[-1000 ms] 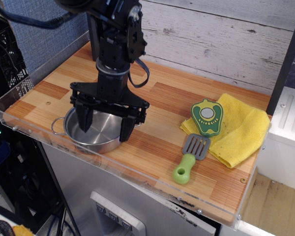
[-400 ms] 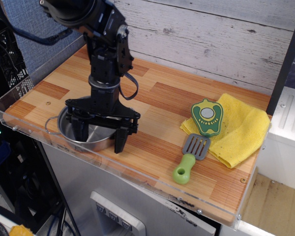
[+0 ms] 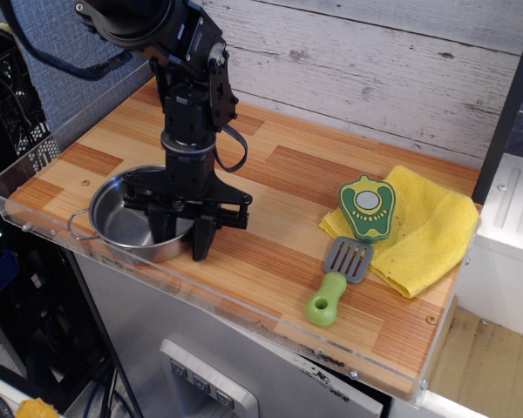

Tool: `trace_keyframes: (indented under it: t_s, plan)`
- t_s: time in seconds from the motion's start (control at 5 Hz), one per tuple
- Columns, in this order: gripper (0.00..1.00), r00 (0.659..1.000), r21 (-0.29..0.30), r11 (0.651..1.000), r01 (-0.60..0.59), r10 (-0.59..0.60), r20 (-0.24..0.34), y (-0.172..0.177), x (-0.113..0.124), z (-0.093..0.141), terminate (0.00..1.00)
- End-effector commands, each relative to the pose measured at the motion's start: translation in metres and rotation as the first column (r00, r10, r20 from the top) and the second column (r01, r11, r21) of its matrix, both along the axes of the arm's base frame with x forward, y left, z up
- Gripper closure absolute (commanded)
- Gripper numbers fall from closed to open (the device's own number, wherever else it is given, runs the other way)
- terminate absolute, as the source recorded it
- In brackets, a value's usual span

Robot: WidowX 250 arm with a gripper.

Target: Move silver pot to top left corner of table.

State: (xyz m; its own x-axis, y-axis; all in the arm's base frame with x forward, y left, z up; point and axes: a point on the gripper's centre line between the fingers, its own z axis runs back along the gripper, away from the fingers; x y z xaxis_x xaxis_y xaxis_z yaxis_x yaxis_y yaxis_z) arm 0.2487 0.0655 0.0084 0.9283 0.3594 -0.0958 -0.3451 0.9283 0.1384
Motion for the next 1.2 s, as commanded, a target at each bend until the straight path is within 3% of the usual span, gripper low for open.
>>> trace_keyframes:
  t_s: [0.0, 0.4, 0.8, 1.0]
  plan:
    - [1.00, 0.999, -0.028, 1.000, -0.008, 0.009, 0.047, 0.001, -0.003, 0.015, 0.00]
    - [1.00, 0.997, -0.042, 0.999, 0.027, -0.024, 0.073, -0.004, -0.009, 0.027, 0.00]
    - [1.00, 0.992, -0.069, 0.998, 0.012, -0.003, 0.122, 0.001, -0.028, 0.066, 0.00]
    - [1.00, 0.991, -0.090, 0.995, -0.035, 0.047, 0.129, 0.011, -0.019, 0.084, 0.00]
